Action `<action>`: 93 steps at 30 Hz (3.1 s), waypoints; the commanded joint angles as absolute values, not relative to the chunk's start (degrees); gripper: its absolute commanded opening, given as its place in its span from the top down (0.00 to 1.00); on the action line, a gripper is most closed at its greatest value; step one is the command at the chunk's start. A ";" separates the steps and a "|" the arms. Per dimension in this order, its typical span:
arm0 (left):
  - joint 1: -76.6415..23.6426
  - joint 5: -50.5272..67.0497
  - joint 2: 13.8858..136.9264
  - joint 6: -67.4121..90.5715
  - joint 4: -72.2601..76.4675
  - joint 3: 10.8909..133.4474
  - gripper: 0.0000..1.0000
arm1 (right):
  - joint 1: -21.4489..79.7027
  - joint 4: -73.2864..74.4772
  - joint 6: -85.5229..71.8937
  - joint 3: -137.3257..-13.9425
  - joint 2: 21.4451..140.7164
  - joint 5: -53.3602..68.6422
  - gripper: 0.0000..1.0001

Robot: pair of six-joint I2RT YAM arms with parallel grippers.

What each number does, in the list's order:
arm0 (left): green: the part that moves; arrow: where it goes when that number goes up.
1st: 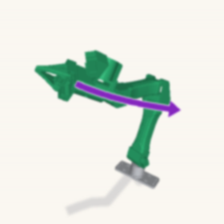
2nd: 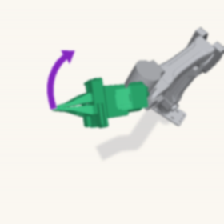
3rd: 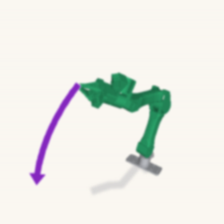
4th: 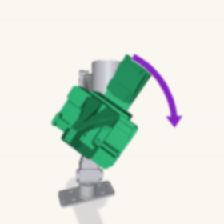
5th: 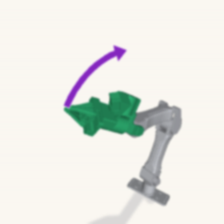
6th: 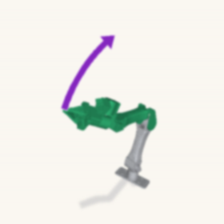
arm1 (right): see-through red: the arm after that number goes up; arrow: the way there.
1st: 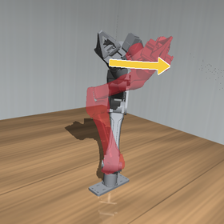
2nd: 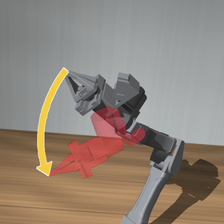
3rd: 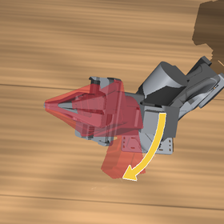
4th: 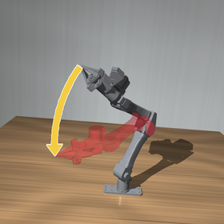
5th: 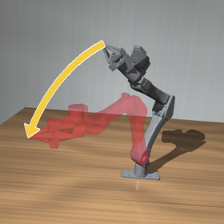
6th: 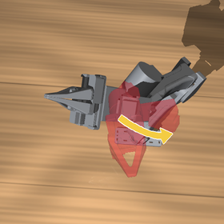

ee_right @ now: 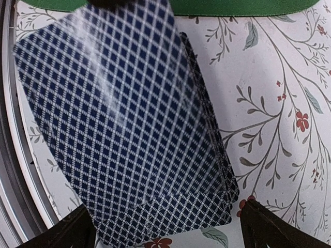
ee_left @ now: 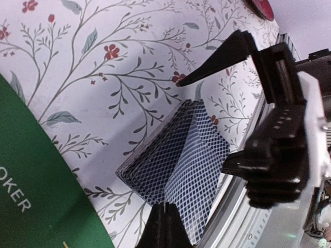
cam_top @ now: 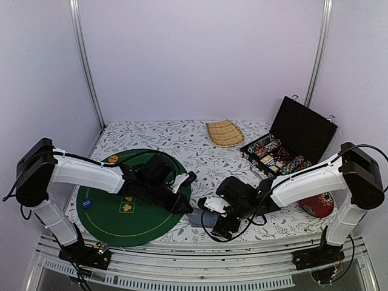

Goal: Distribute texas hold em gaming equipment
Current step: Pick up the poker card from the face-down deck piles, then place the poker card in the face-down deck piles.

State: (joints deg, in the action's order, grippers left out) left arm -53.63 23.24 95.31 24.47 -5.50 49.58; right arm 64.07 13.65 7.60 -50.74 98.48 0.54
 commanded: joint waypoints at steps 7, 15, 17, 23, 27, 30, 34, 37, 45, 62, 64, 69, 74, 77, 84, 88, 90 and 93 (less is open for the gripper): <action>-52.01 23.75 84.70 18.47 -2.73 44.72 1.00 | 63.27 19.83 9.81 -53.35 91.73 2.42 0.01; -41.74 22.43 76.56 16.50 -8.71 41.36 1.00 | 61.00 21.60 8.91 -56.06 85.65 5.41 0.01; -36.40 24.05 73.28 17.26 -11.95 40.71 1.00 | 60.61 21.30 8.64 -56.50 84.31 6.21 0.01; -26.69 23.46 64.54 18.97 -18.44 39.05 1.00 | 59.63 20.19 8.09 -57.50 82.23 6.94 0.01; -23.60 21.61 63.20 17.70 -23.55 39.80 1.00 | 59.29 20.37 8.24 -57.84 82.41 7.33 0.01; -22.55 23.82 63.48 17.56 -24.97 39.56 1.00 | 59.23 20.91 8.56 -58.26 82.75 7.23 0.01; -21.21 24.82 62.84 17.62 -26.08 39.29 1.00 | 59.15 20.42 8.61 -57.91 82.69 7.34 0.01; -19.71 25.80 61.73 18.14 -25.98 39.08 1.00 | 59.14 20.21 8.66 -57.97 83.14 7.81 0.01; -14.95 26.44 59.64 19.84 -28.76 38.83 1.00 | 58.99 20.46 9.78 -58.71 83.52 8.31 0.01; -34.16 39.92 64.66 26.24 -6.33 38.22 1.00 | 54.12 17.26 10.21 -55.45 83.67 12.94 0.01; -36.96 41.88 71.14 26.98 -1.48 38.61 1.00 | 51.72 17.31 8.06 -55.64 83.45 13.55 0.01; -44.49 43.00 84.99 24.94 6.07 42.81 1.00 | 47.81 15.90 4.20 -52.72 79.96 14.60 0.01; -46.66 45.58 93.01 26.97 14.18 44.71 1.00 | 47.54 17.19 3.24 -51.66 78.95 14.11 0.01; -47.16 44.63 95.80 26.76 16.21 45.11 1.00 | 47.53 17.36 2.99 -51.18 78.47 13.89 0.01; -48.56 43.52 101.20 26.95 15.87 46.14 1.00 | 47.34 18.51 3.16 -51.76 77.98 11.64 0.01; -48.72 40.91 102.52 27.10 14.75 46.10 1.00 | 46.83 19.21 2.99 -52.51 77.33 10.17 0.01; -48.71 39.87 102.66 27.25 14.32 46.14 1.00 | 46.47 19.91 2.84 -53.19 77.26 9.38 0.01; -48.64 38.18 101.98 27.02 12.92 46.14 0.90 | 46.04 21.24 2.97 -54.01 76.97 8.86 0.01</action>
